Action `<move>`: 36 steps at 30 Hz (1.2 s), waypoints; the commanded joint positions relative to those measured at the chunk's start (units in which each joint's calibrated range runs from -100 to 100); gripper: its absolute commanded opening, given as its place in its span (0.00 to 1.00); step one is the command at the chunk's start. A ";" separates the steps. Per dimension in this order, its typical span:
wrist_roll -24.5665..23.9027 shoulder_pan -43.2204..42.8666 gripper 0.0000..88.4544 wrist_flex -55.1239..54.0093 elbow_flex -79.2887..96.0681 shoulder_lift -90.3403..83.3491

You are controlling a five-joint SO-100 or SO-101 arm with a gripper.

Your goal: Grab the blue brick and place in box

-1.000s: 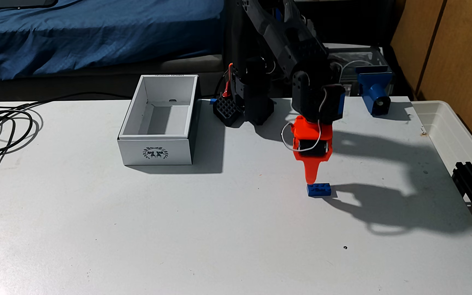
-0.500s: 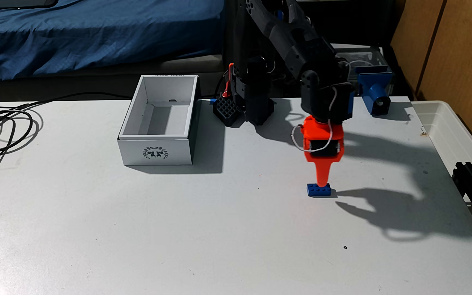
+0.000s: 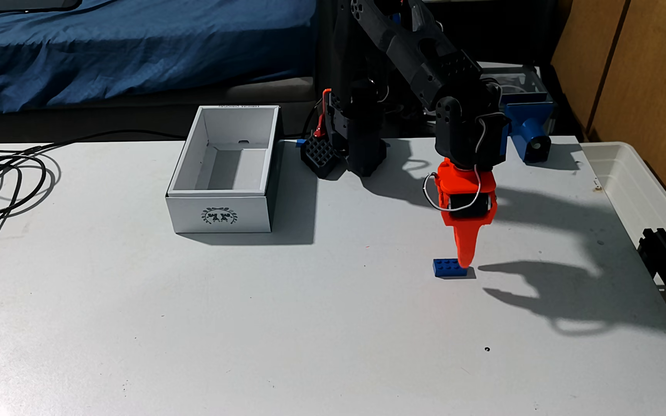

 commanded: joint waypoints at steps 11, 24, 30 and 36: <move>1.61 0.31 0.25 -0.42 1.34 1.48; 2.56 1.58 0.24 -0.59 0.90 4.87; 2.51 1.58 0.23 -1.97 0.90 5.12; 2.51 1.50 0.23 -3.35 -0.17 7.57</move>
